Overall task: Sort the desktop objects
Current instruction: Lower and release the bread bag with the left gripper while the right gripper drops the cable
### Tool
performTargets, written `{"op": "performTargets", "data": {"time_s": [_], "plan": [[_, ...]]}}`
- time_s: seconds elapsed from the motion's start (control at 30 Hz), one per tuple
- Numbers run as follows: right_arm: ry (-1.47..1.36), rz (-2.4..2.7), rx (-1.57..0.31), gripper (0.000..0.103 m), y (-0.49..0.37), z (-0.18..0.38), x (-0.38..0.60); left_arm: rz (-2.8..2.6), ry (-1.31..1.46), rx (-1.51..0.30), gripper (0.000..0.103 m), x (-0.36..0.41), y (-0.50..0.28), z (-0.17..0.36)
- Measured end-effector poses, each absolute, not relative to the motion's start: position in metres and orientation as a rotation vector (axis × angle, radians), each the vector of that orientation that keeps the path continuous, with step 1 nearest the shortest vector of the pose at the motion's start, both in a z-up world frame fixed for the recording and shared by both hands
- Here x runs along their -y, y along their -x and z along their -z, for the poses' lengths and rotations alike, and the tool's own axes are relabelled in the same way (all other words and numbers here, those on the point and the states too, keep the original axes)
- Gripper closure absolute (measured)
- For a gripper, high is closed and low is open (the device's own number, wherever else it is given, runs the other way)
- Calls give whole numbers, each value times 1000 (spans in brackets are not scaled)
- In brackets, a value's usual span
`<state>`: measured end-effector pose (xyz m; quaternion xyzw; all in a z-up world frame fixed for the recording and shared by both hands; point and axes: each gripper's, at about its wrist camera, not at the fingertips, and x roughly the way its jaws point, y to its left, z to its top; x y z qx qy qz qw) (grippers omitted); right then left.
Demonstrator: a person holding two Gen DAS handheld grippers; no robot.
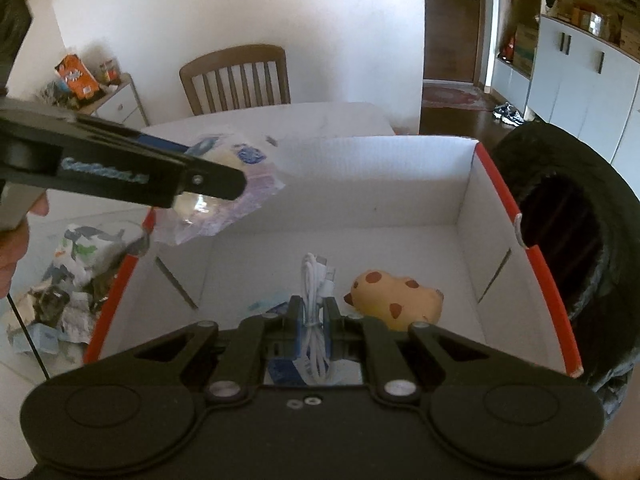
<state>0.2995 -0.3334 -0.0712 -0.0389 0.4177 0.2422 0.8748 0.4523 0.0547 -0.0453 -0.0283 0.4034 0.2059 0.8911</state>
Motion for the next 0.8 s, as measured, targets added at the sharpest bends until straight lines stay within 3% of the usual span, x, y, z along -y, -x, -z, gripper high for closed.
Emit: {"op": "performTargets", "data": {"time_s": [0.8], "plan": [[176,-563,-1021,92,-322,103,319,-398,94,-1068,52,-78,-511,105]]}}
